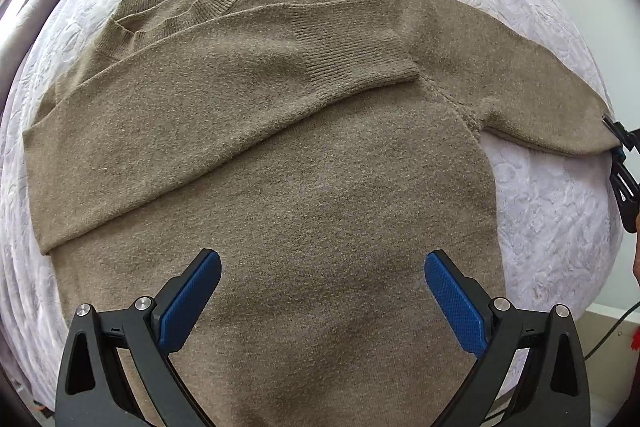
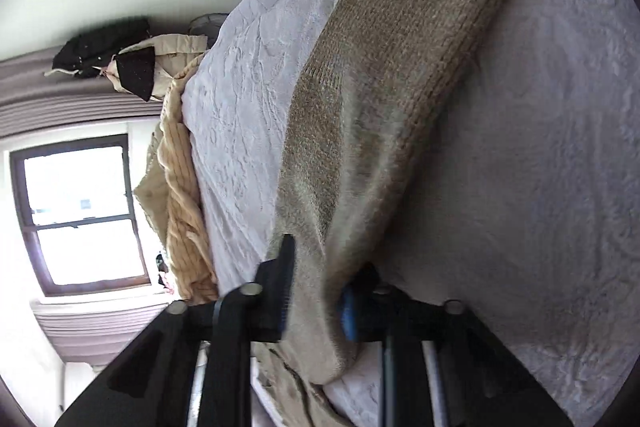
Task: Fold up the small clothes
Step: 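Grasp the other sleeve cuff with the right tool and fold it across the chest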
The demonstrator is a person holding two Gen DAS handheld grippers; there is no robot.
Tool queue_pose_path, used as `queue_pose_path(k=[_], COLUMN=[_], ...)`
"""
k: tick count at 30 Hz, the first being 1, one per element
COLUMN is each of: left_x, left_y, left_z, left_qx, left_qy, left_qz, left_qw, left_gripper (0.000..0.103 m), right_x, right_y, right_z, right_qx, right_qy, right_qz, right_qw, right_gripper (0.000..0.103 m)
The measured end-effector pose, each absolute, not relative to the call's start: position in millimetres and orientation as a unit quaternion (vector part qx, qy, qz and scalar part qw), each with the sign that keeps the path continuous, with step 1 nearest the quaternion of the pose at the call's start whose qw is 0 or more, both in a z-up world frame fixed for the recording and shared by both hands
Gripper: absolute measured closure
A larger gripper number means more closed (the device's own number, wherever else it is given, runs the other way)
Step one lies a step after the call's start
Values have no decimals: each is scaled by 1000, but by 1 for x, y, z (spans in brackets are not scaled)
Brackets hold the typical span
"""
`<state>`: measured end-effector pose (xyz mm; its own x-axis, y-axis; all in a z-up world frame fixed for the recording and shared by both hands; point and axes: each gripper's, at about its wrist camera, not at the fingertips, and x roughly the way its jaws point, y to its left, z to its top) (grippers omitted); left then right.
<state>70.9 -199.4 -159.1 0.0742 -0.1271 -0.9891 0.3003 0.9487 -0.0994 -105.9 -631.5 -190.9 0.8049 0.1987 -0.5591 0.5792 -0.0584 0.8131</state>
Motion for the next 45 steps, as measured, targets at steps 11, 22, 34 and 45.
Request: queue_pose_path(k=[11, 22, 34, 45], left_x=[88, 99, 92, 94], left_y=[-159, -103, -5, 83], left_z=[-153, -147, -152, -161], left_qx=[42, 3, -59, -112], left_qy=[656, 646, 636, 626], left_qz=[-122, -103, -34, 24], left_qw=[744, 756, 769, 772], left_gripper=[1, 1, 1, 1], right_x=[-63, 28, 127, 129], right_y=[-598, -513, -301, -203], right_z=[-161, -111, -106, -186], right_qx=[706, 637, 432, 322], right_qy=[262, 322, 481, 616], right_qz=[-71, 47, 200, 176], right_qw=[654, 699, 736, 697], right_gripper=[96, 96, 96, 91])
